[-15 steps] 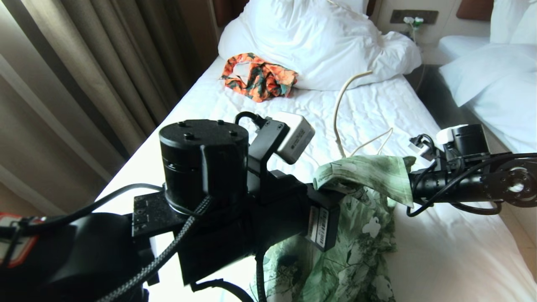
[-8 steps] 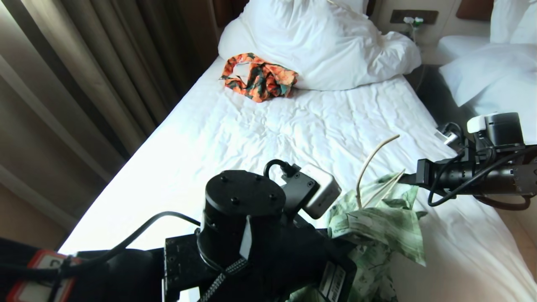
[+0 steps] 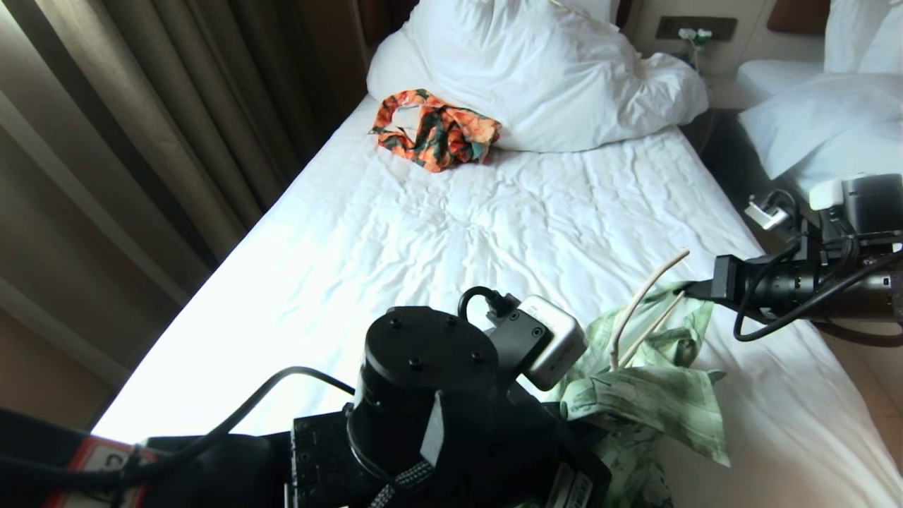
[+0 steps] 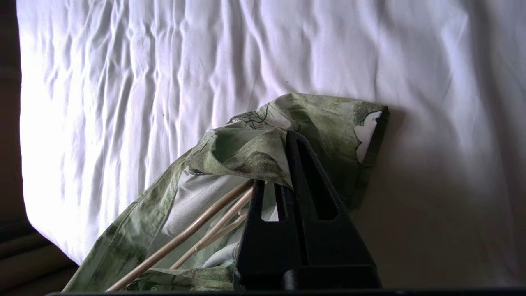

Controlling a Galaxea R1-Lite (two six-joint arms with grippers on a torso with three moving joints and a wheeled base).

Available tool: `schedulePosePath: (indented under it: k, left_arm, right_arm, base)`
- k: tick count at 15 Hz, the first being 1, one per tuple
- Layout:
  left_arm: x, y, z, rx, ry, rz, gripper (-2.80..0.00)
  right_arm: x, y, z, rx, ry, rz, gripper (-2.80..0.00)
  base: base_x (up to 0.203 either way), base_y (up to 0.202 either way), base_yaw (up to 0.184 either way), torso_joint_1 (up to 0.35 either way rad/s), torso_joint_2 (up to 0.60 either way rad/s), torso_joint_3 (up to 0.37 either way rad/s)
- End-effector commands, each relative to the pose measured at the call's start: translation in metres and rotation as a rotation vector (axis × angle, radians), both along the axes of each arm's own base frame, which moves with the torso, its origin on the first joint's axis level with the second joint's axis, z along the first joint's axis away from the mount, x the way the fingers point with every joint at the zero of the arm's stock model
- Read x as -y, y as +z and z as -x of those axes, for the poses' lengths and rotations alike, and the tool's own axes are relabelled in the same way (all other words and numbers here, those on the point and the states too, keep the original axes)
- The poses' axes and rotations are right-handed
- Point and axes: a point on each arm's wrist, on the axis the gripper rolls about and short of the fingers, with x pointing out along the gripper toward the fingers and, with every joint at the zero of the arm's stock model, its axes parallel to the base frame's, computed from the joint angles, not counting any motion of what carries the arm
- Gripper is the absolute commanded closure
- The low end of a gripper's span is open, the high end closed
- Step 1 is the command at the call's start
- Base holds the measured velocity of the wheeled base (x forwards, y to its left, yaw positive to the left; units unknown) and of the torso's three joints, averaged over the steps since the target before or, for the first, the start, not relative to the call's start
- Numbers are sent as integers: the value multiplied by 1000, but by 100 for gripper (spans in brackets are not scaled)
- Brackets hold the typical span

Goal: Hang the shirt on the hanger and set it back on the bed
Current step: Hook the other side of the shirt onto the hanger

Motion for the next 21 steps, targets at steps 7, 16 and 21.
schedulePosePath:
  k: [7,16,21]
  left_arm:
    - [7,15,-2,29,-3,48,0]
    - [41,1,-22,140,73,256,0]
    - [52,19,-31,201,88,386,0]
  right_arm:
    - [-8,65,64,196,64,-27,0]
    - [-35,121,134,370,248,-120,0]
    - [-39,131,176,387,368,-152,0]
  base:
    - [0,0,0,0,0,0]
    - [0,0,0,0,0,0]
    - [0,0,0,0,0,0]
